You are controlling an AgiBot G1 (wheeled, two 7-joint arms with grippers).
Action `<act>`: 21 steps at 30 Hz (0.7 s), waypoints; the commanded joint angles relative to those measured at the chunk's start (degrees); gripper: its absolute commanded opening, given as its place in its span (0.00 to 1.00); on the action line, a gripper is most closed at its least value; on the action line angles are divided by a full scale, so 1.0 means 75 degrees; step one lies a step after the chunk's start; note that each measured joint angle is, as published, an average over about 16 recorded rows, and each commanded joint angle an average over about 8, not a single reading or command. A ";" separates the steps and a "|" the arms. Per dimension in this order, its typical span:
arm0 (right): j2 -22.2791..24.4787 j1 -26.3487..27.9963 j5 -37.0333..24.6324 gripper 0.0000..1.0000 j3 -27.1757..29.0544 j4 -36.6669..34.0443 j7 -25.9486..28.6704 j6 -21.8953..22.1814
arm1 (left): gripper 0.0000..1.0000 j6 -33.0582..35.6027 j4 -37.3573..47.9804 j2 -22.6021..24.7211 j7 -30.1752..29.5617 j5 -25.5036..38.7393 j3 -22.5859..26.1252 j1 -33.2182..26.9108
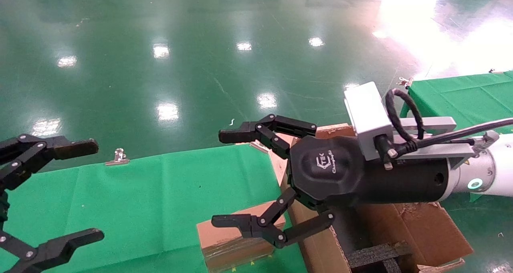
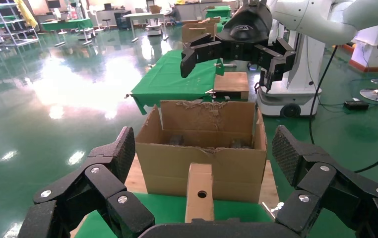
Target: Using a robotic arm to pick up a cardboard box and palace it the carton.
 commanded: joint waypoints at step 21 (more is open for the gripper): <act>-0.0003 -0.0007 0.0004 1.00 0.0001 -0.0003 0.0003 -0.0008 | 0.00 0.0000 0.0000 0.0000 0.0000 0.0000 0.0000 0.0000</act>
